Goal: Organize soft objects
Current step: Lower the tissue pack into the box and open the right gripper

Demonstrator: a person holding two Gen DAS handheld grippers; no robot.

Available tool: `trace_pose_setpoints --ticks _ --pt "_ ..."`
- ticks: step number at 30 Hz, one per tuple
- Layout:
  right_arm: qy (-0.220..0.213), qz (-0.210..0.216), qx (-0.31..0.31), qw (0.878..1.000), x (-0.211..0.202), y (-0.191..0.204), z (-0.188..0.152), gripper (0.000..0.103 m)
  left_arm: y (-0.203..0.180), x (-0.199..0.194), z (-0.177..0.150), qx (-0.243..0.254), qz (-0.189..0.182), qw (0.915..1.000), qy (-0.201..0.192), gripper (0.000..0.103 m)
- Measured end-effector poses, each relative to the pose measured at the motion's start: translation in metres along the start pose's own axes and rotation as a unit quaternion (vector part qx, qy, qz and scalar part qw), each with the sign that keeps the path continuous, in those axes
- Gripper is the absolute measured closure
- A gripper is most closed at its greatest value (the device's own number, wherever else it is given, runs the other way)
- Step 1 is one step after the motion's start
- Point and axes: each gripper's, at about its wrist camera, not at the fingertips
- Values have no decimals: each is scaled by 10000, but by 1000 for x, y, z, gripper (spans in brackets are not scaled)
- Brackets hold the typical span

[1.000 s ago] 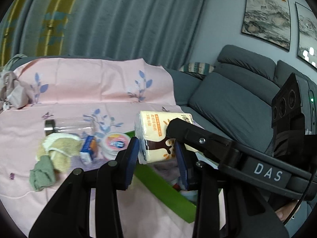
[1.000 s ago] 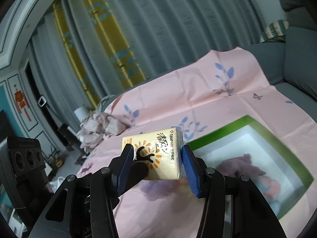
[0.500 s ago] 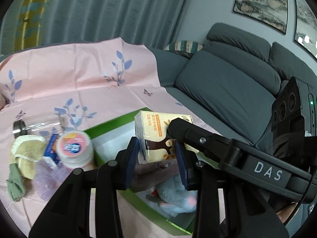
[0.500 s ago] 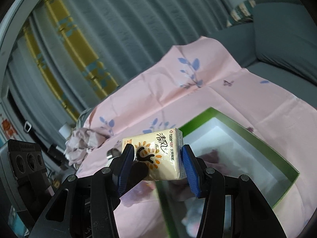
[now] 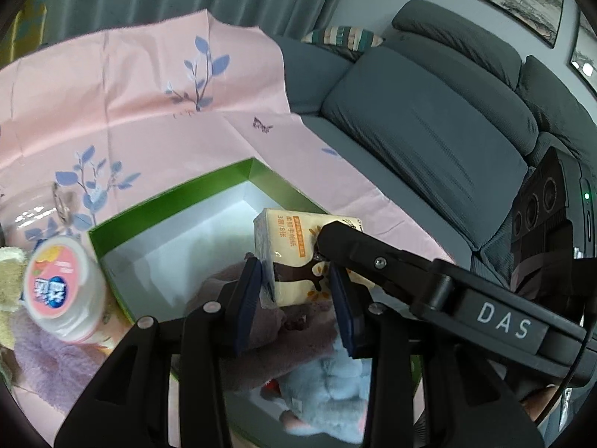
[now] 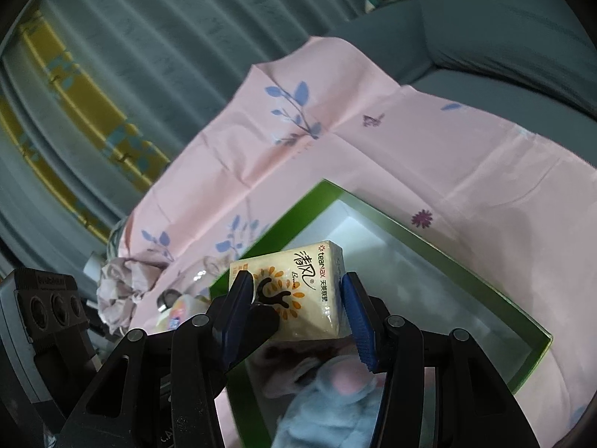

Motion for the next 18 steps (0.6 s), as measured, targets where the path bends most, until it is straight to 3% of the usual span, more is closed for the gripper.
trace_pose_setpoints --ticks 18 --pt "470 -688 455 9955 21 -34 -5 51 8 47 -13 -313 -228 9958 830 68"
Point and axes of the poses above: each gripper's, at about its wrist camera, not at the fingertips, and x roughly the way its jaws point, y to its left, z to its top, and after that the axes turned 13 degrees about -y, right-handed
